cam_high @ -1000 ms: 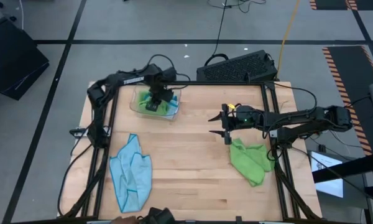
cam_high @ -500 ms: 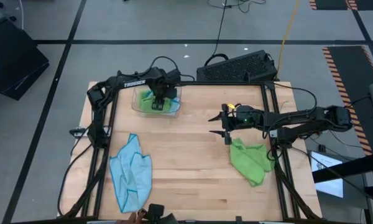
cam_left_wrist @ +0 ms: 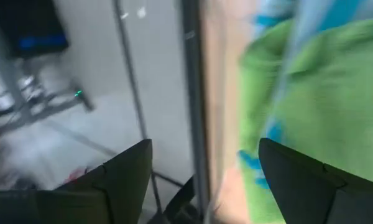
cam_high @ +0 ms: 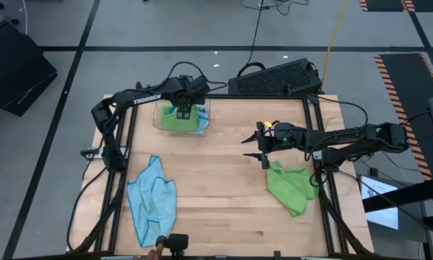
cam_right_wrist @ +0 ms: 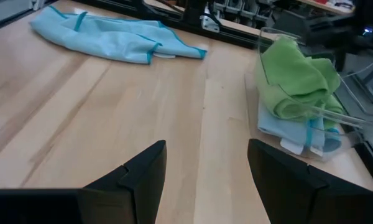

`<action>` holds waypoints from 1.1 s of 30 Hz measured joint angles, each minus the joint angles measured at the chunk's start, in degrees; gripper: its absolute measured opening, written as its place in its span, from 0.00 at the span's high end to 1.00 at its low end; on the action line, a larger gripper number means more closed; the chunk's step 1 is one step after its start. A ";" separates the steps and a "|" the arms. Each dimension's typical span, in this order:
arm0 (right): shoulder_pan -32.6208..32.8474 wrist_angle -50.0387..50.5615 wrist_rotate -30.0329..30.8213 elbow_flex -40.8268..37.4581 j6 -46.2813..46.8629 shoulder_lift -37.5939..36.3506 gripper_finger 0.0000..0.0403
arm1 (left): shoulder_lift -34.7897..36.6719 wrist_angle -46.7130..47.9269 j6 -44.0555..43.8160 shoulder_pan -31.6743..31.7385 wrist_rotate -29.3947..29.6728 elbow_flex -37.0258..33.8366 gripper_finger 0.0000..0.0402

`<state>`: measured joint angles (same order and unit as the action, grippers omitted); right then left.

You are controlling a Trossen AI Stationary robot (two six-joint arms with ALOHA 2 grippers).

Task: Fold microfiber towels
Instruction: Put the top green microfiber cloth into the bin

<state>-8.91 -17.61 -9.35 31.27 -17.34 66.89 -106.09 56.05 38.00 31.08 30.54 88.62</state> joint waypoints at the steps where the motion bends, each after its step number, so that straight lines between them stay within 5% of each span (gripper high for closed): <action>1: 0.01 -0.06 -0.10 0.00 0.02 0.00 0.46 | 0.05 -0.32 -1.07 -0.15 1.56 0.00 0.26; 9: 0.00 0.04 0.05 0.00 0.79 0.00 0.46 | 5.95 1.32 -14.25 -4.96 5.48 -0.04 0.39; 11: 0.00 -0.04 0.05 0.00 0.79 0.00 0.46 | 8.93 2.16 -18.53 -7.08 2.19 -0.04 0.47; 15: 0.00 -1.75 0.09 -0.95 0.13 0.00 0.46 | 14.42 1.25 -25.54 -10.39 -14.29 -2.99 0.64; 19: 0.00 -5.15 0.12 -2.67 -0.31 0.04 0.46 | 16.16 0.62 -27.71 -11.36 -8.77 -10.74 0.82; 23: 0.00 -6.61 0.11 -3.04 0.02 0.04 0.46 | 16.13 -2.86 -28.45 -8.11 -16.08 -17.40 0.96; 33: 0.00 -7.57 0.10 -3.04 1.33 0.04 0.46 | 15.64 -19.53 -22.62 -0.43 -12.60 -27.97 0.96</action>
<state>-8.91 -25.18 -9.25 28.23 -16.01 66.94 -90.45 36.52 15.38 30.66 17.93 60.65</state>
